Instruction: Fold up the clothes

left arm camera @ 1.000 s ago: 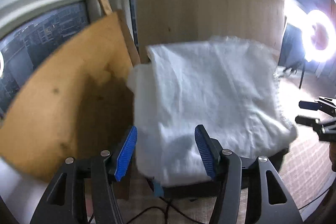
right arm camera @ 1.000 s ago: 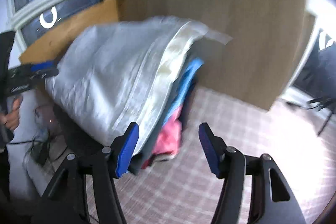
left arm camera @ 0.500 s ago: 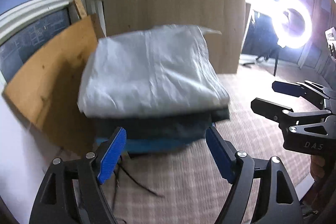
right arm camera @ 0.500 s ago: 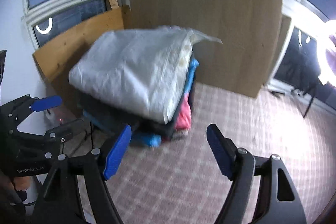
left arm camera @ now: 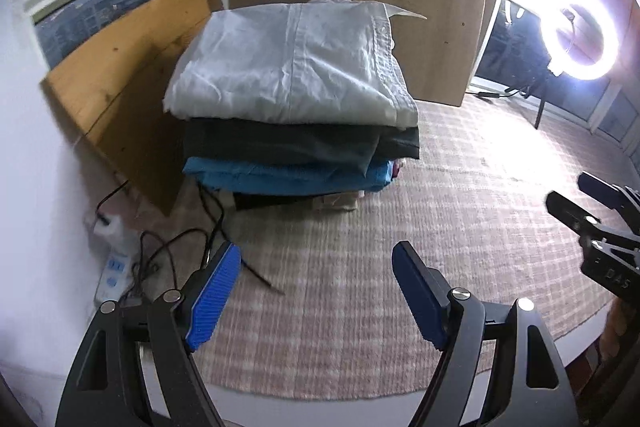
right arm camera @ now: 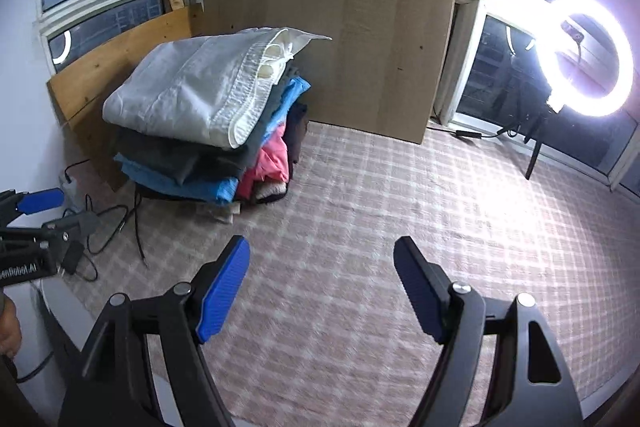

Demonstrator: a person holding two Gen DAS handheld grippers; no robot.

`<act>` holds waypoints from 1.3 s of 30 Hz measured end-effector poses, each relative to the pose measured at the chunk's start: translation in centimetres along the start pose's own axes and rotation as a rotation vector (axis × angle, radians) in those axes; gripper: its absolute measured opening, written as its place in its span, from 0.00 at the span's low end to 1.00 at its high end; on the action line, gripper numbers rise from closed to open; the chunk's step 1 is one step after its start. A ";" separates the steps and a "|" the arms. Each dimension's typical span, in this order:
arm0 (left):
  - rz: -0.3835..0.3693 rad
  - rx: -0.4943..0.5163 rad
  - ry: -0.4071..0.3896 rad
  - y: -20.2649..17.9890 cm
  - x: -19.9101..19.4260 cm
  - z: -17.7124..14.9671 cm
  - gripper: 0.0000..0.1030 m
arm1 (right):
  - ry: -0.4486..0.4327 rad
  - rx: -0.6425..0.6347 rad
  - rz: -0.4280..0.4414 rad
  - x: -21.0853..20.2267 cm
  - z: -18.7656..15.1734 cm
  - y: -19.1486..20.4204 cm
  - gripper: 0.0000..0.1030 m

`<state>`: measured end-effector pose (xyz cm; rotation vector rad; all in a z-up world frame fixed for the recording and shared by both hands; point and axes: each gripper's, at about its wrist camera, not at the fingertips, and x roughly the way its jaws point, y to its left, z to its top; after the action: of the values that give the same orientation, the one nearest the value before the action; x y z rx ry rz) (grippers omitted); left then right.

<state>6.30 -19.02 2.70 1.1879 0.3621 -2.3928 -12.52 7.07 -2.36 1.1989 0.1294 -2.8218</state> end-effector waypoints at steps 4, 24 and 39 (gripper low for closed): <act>0.026 -0.045 -0.009 -1.5 -1.9 -1.2 0.75 | -0.008 -0.021 -0.001 -1.8 -1.7 -2.4 0.72; 0.053 -0.062 -0.048 -9.7 -8.4 -6.2 0.78 | -0.025 -0.066 0.043 -6.4 -7.6 -8.7 0.72; 0.053 -0.047 -0.082 -10.9 -9.8 -6.0 0.83 | -0.048 -0.080 0.040 -7.5 -7.6 -9.0 0.72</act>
<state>10.24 -4.41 7.35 1.0618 0.3541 -2.3666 -2.78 17.10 -1.80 1.1036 0.2111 -2.7799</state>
